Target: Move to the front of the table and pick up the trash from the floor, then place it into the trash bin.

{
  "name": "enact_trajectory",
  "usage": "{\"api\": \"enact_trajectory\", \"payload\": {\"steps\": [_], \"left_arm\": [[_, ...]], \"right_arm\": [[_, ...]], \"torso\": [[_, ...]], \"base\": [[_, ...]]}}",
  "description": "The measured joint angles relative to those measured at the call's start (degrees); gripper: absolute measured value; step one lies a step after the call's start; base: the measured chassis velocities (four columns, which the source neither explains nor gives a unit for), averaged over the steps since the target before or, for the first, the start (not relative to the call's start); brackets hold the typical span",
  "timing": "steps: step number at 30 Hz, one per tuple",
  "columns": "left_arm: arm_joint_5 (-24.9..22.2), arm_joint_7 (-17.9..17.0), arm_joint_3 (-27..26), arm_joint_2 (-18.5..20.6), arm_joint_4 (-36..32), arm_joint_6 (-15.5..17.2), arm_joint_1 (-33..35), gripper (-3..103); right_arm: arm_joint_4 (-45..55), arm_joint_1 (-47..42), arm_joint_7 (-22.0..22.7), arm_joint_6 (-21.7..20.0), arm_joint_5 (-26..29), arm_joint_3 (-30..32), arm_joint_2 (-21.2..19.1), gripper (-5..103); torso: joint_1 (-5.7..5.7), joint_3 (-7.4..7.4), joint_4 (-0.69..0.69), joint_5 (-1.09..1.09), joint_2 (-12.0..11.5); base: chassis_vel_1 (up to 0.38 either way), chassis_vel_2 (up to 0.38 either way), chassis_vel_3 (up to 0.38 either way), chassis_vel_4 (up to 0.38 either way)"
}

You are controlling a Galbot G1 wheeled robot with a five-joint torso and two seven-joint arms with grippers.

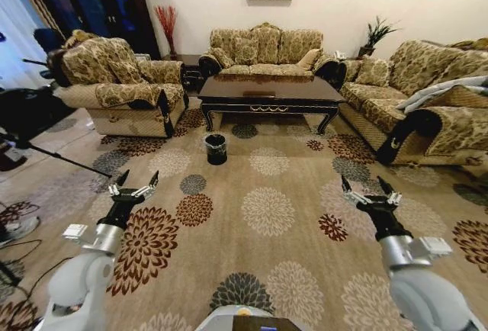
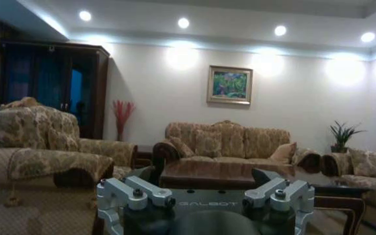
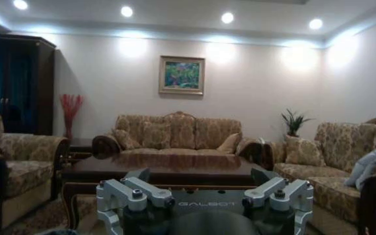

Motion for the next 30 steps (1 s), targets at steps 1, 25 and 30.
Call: {"api": "enact_trajectory", "payload": {"steps": [1, 25, 30], "left_arm": [[0.0, 0.0, 0.0, 0.0, 0.0, 0.0, 0.0, 100], [-4.51, -0.56, -6.64, 2.41, 1.38, 0.39, -1.41, 100], [-5.29, -0.6, -7.68, 2.98, 1.22, 0.5, -1.49, 100]], "right_arm": [[0.0, 0.0, 0.0, 0.0, 0.0, 0.0, 0.0, 100], [-4.84, 5.32, -0.12, 1.61, 0.51, 1.76, -4.74, 100], [-4.19, 4.39, 1.76, 0.58, 0.65, 2.8, -4.67, 100]], "torso": [[0.0, 0.0, 0.0, 0.0, 0.0], [3.07, 3.91, 0.0, 0.0, 7.0], [3.56, 4.48, 0.0, 0.01, 8.08]], "base": [[0.0, 0.0, 0.0, 0.0], [0.0, 0.0, 0.0, 0.0], [0.0, 0.0, 0.0, 0.0]]}}
